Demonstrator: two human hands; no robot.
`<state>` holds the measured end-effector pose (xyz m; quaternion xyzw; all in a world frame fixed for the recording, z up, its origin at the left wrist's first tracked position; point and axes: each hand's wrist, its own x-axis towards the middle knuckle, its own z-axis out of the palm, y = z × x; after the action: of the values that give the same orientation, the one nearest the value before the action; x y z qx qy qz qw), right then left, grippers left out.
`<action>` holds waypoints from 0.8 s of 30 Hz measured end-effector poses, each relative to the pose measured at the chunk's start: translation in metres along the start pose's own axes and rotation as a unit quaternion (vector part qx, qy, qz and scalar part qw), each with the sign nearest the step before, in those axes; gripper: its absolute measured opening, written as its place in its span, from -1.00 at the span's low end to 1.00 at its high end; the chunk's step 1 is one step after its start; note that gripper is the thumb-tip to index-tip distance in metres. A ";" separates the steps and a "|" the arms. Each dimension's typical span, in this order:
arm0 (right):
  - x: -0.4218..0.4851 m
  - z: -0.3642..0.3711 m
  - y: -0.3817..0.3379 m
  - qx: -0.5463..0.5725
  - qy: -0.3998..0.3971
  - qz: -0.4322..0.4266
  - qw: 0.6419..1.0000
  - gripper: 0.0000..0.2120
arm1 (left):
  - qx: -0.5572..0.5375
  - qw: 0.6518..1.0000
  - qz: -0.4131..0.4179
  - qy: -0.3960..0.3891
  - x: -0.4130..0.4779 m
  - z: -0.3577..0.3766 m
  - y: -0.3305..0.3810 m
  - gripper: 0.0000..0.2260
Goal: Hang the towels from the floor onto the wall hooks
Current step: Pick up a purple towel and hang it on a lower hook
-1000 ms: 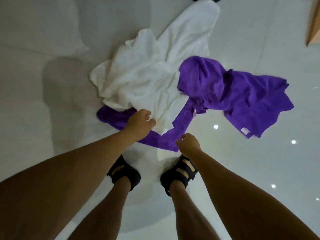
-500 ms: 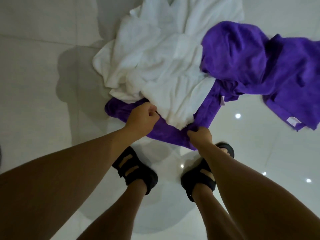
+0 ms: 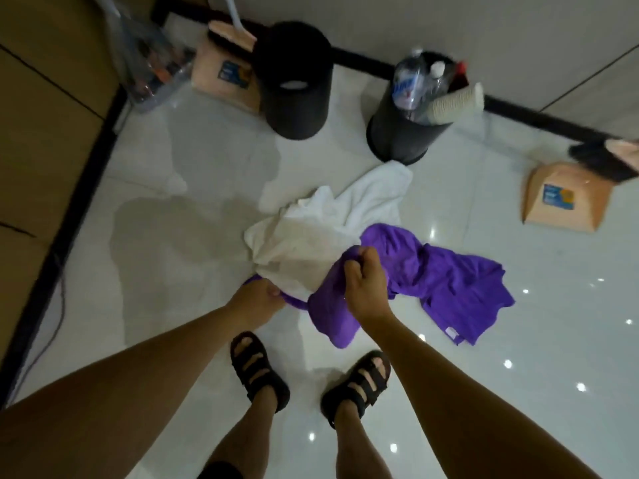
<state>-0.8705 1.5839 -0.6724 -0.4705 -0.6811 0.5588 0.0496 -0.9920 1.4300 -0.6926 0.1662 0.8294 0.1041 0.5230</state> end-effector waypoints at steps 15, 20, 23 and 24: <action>-0.125 -0.082 -0.475 0.333 -0.160 -0.147 0.918 -0.89 | -0.395 0.918 0.011 0.026 -0.271 -0.249 0.077 -0.50; -0.167 -0.106 -0.578 0.408 -0.238 -0.216 0.855 -0.86 | -0.509 0.845 0.104 0.128 -0.322 -0.318 0.086 -0.54; -0.186 -0.125 -0.612 0.401 -0.283 -0.248 0.835 -0.86 | -0.609 0.768 0.137 0.142 -0.350 -0.355 0.083 -0.54; -0.190 -0.128 -0.620 0.401 -0.292 -0.257 0.830 -0.85 | -0.623 0.760 0.147 0.117 -0.359 -0.363 0.081 -0.54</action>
<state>-1.0518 1.5846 -0.0370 -0.0327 -0.4765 0.8611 0.1745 -1.1627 1.3669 -0.2088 -0.0898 0.6023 0.6918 0.3881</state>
